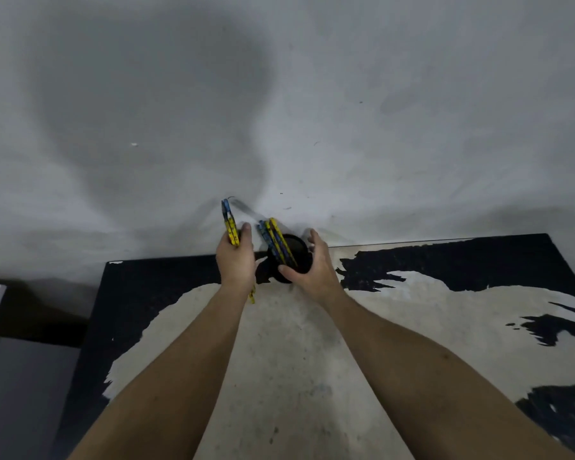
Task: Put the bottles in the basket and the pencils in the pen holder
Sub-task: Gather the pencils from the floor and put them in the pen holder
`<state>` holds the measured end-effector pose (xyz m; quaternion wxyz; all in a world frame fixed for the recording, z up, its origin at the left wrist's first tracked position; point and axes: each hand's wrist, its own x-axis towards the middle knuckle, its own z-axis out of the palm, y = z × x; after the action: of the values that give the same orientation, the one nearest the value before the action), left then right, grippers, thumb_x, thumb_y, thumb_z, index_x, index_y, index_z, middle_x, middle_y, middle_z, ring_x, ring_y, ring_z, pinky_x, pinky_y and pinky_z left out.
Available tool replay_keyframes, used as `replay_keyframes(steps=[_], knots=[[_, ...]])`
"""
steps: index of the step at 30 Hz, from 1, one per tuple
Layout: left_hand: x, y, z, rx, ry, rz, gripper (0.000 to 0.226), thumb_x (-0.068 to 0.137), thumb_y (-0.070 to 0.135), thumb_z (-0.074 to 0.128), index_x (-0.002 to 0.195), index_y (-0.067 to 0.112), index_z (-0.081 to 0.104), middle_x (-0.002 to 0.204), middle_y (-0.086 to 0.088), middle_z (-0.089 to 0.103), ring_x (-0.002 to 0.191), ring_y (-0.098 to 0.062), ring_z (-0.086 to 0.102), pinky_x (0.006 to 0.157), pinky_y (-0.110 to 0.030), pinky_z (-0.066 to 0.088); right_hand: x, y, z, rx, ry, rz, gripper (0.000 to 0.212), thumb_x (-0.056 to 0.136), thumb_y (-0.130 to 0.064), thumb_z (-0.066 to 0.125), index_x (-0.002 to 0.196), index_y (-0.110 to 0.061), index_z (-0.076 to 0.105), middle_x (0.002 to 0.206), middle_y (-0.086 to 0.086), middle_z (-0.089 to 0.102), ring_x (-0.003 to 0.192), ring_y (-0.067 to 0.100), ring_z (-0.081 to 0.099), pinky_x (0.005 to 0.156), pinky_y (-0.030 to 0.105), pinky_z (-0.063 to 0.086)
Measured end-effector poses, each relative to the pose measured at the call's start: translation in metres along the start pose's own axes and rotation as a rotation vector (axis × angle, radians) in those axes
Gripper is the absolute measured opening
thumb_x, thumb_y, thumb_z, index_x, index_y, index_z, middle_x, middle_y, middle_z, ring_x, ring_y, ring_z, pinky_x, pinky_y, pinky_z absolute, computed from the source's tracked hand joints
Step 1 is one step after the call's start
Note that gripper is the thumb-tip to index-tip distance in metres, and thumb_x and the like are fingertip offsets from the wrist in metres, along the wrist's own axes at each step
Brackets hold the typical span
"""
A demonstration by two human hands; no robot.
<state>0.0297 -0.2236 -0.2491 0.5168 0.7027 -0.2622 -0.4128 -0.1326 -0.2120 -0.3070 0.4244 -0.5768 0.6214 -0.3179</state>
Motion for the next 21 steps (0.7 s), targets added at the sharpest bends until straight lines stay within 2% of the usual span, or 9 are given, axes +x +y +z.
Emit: replay_keyframes(steps=[3,5,7,11,15,18,21], knots=[[0.001,0.020,0.011,-0.021,-0.052,0.059,0.045,0.090,0.047,0.060,0.054,0.028,0.041,0.048,0.005,0.037,0.041,-0.014,0.035,0.047,-0.030,0.029,0.008,0.006,0.004,-0.061,-0.076,0.026,0.110,0.066,-0.057,0.088,0.153,-0.026,0.027,0.146,-0.005,0.043,0.134,0.010,0.043,0.107,0.029,0.039],[0.001,0.029,0.021,-0.004,-0.049,0.122,0.045,0.092,0.047,0.058,0.057,0.025,0.039,0.051,0.003,0.039,0.043,-0.014,0.039,0.047,-0.029,0.033,0.017,0.012,0.011,-0.080,-0.089,0.044,0.118,0.058,-0.073,0.084,0.153,-0.032,0.027,0.148,-0.006,0.046,0.136,0.011,0.046,0.110,0.037,0.044],[-0.002,0.035,0.031,-0.006,-0.047,0.182,0.046,0.092,0.048,0.056,0.058,0.023,0.038,0.053,0.001,0.040,0.048,-0.017,0.042,0.051,-0.031,0.036,0.028,0.025,0.019,-0.084,-0.093,0.029,0.119,0.054,-0.079,0.081,0.152,-0.035,0.029,0.146,-0.009,0.050,0.136,0.011,0.048,0.108,0.042,0.047],[-0.001,0.031,0.050,-0.013,-0.060,0.241,0.046,0.092,0.048,0.056,0.053,0.031,0.040,0.052,0.005,0.037,0.053,-0.017,0.040,0.057,-0.034,0.036,0.032,0.032,0.024,-0.035,-0.096,0.026,0.115,0.058,-0.067,0.086,0.153,-0.033,0.031,0.147,-0.009,0.049,0.137,0.011,0.047,0.110,0.039,0.045],[-0.002,0.017,0.063,-0.023,-0.057,0.248,0.039,0.092,0.049,0.056,0.058,0.032,0.049,0.056,0.005,0.047,0.058,-0.017,0.049,0.062,-0.034,0.044,0.044,0.049,0.035,0.003,-0.108,0.014,0.111,0.056,-0.070,0.086,0.149,-0.031,0.037,0.138,-0.008,0.056,0.127,0.014,0.057,0.100,0.045,0.054],[-0.005,0.011,0.071,-0.023,-0.077,0.256,0.035,0.096,0.042,0.055,0.064,0.030,0.050,0.057,0.008,0.045,0.058,-0.013,0.046,0.063,-0.029,0.043,0.047,0.054,0.037,0.047,-0.093,0.018,0.098,0.057,-0.063,0.090,0.138,-0.029,0.048,0.126,-0.003,0.063,0.115,0.020,0.064,0.089,0.052,0.058],[-0.006,0.005,0.077,0.025,-0.105,0.252,0.034,0.097,0.041,0.055,0.066,0.028,0.050,0.059,0.007,0.044,0.058,-0.014,0.048,0.065,-0.031,0.045,0.042,0.041,0.030,0.064,-0.043,-0.016,0.073,0.063,-0.042,0.092,0.123,-0.026,0.056,0.112,-0.002,0.068,0.101,0.020,0.068,0.082,0.052,0.059]])
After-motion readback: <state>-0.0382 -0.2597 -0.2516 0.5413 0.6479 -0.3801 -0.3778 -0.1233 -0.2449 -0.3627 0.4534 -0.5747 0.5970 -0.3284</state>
